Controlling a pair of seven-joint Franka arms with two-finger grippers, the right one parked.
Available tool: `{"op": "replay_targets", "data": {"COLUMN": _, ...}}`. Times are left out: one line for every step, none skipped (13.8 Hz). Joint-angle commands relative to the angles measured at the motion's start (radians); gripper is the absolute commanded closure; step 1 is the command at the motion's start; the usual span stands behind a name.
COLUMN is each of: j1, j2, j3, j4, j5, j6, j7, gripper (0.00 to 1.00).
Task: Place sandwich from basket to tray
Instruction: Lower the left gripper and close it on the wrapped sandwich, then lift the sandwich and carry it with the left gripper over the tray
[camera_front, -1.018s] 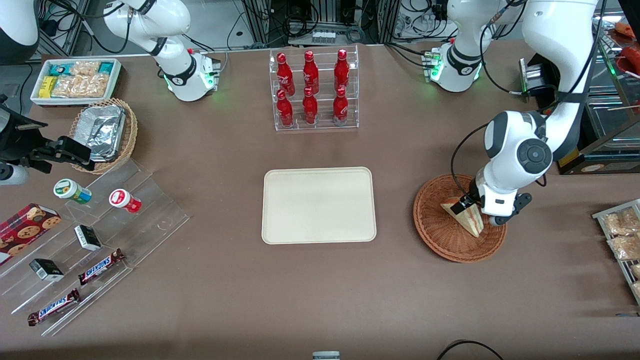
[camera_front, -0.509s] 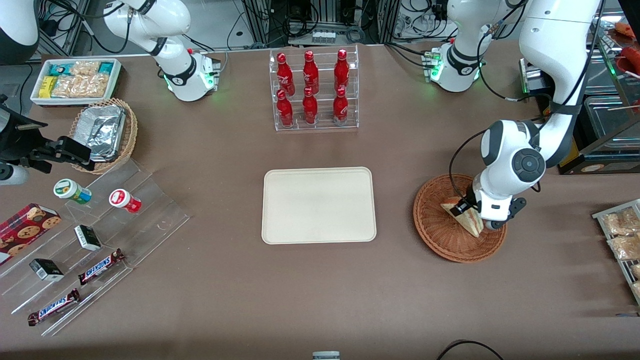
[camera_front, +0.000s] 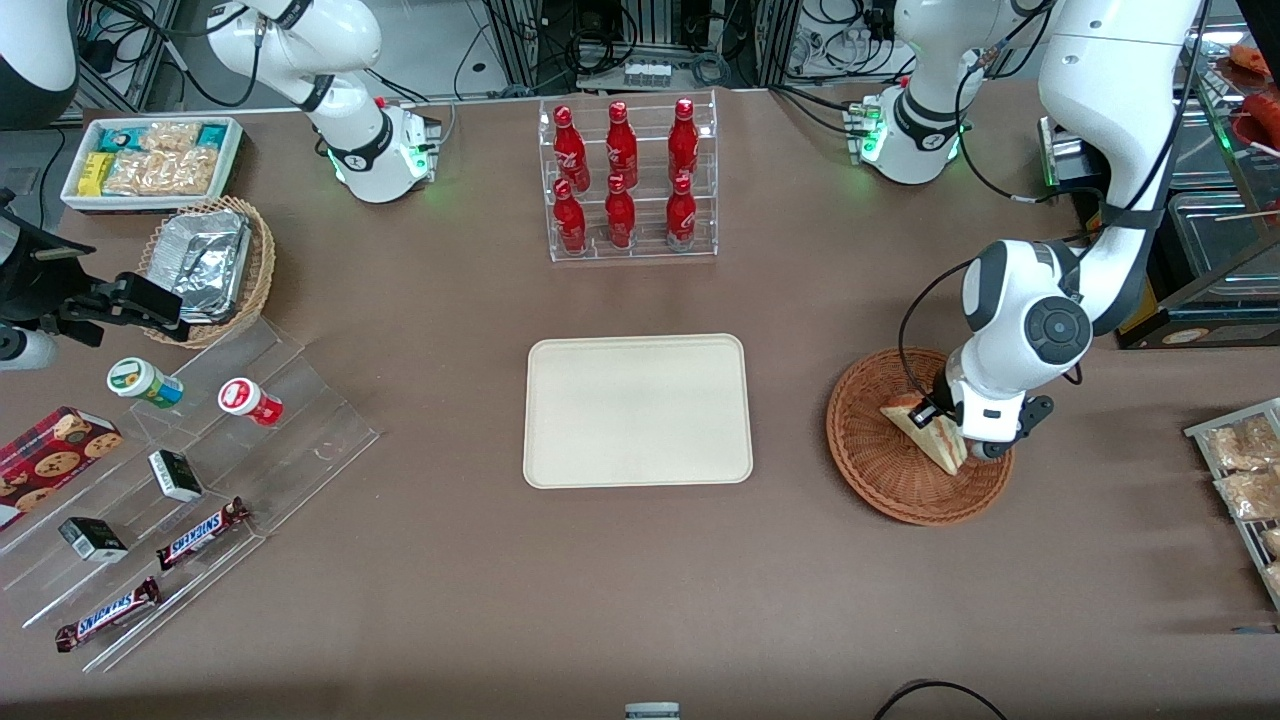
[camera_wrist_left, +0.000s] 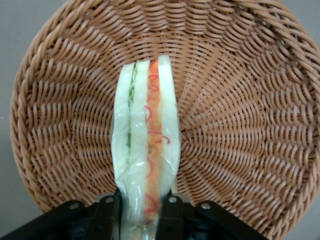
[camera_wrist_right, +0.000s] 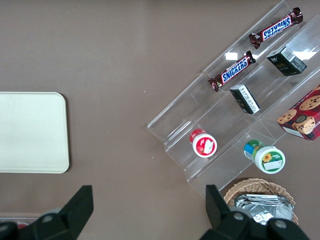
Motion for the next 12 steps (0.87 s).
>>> {"op": "replay_targets", "data": {"j1": 0.002, "j2": -0.037, "j3": 0.001, "j4": 0.027, "j5": 0.011, "j6": -0.073, "j7": 0.0, "gripper": 1.0}}
{"op": "replay_targets", "data": {"j1": 0.005, "j2": -0.041, "j3": 0.0, "j4": 0.05, "j5": 0.011, "j6": -0.114, "j7": 0.002, "gripper": 1.0}}
{"op": "replay_targets", "data": {"j1": 0.005, "j2": -0.047, "j3": 0.0, "j4": 0.069, "j5": 0.013, "j6": -0.148, "j7": 0.003, "gripper": 1.0}}
{"op": "replay_targets", "data": {"j1": 0.004, "j2": -0.049, "j3": 0.0, "j4": 0.086, "j5": 0.016, "j6": -0.173, "j7": 0.005, "gripper": 1.0}}
{"op": "replay_targets", "data": {"j1": 0.004, "j2": -0.052, "j3": 0.0, "j4": 0.102, "j5": 0.031, "j6": -0.205, "j7": 0.008, "gripper": 1.0}}
{"op": "replay_targets", "data": {"j1": 0.001, "j2": -0.051, "j3": 0.0, "j4": 0.122, "j5": 0.047, "j6": -0.237, "j7": 0.006, "gripper": 1.0}}
{"op": "replay_targets", "data": {"j1": 0.0, "j2": -0.052, "j3": 0.0, "j4": 0.139, "j5": 0.053, "j6": -0.266, "j7": 0.008, "gripper": 1.0}}
{"op": "replay_targets", "data": {"j1": -0.003, "j2": -0.06, "j3": -0.002, "j4": 0.158, "j5": 0.053, "j6": -0.289, "j7": 0.009, "gripper": 1.0}}
{"op": "replay_targets", "data": {"j1": -0.004, "j2": -0.066, "j3": -0.003, "j4": 0.174, "j5": 0.053, "j6": -0.315, "j7": 0.011, "gripper": 1.0}}
{"op": "replay_targets", "data": {"j1": -0.009, "j2": -0.067, "j3": -0.006, "j4": 0.2, "j5": 0.053, "j6": -0.349, "j7": 0.012, "gripper": 1.0}}
{"op": "replay_targets", "data": {"j1": -0.018, "j2": -0.066, "j3": -0.011, "j4": 0.231, "j5": 0.053, "j6": -0.386, "j7": 0.017, "gripper": 1.0}}
{"op": "replay_targets", "data": {"j1": -0.032, "j2": -0.063, "j3": -0.017, "j4": 0.254, "j5": 0.053, "j6": -0.413, "j7": 0.041, "gripper": 1.0}}
